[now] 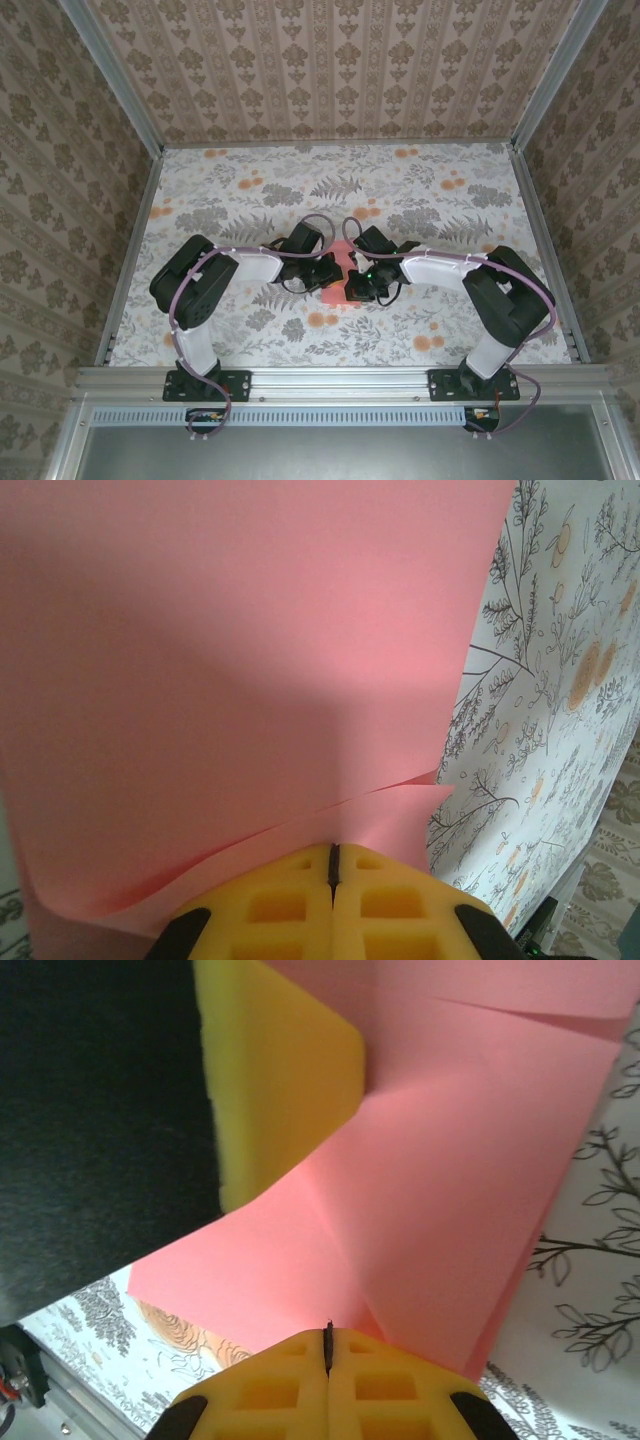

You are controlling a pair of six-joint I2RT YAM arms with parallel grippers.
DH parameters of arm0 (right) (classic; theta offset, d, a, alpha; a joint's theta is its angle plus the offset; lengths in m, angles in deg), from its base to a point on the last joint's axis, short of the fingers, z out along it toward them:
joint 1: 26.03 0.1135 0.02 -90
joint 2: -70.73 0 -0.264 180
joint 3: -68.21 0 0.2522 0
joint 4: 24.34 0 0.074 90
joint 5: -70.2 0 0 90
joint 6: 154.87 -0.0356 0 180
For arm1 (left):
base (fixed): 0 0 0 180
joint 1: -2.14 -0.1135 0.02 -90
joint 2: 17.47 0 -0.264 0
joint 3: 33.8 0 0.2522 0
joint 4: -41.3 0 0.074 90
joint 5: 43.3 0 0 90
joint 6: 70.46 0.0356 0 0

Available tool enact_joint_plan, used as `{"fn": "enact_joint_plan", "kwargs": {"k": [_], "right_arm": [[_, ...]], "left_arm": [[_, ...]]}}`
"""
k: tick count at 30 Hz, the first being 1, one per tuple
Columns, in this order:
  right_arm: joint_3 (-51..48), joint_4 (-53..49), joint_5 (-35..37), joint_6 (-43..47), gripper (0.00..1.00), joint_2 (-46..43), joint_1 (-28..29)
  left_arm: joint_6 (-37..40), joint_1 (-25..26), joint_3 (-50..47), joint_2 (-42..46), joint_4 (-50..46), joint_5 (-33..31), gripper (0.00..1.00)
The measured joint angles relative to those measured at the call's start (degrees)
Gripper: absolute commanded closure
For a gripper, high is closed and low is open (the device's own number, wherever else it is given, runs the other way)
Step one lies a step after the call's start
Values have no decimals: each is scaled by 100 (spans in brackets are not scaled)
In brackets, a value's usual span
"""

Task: Fold a paper plane with a square sheet of paper (pick it up from the middle)
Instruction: Fold the triangle a second time at the center of the table.

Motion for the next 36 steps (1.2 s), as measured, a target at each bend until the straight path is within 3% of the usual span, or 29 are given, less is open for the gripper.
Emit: {"fn": "enact_joint_plan", "kwargs": {"k": [36], "right_arm": [[-111,157,79,-17,99,164,-22]], "left_arm": [[0,0,-39,4,55,-2,97]]}}
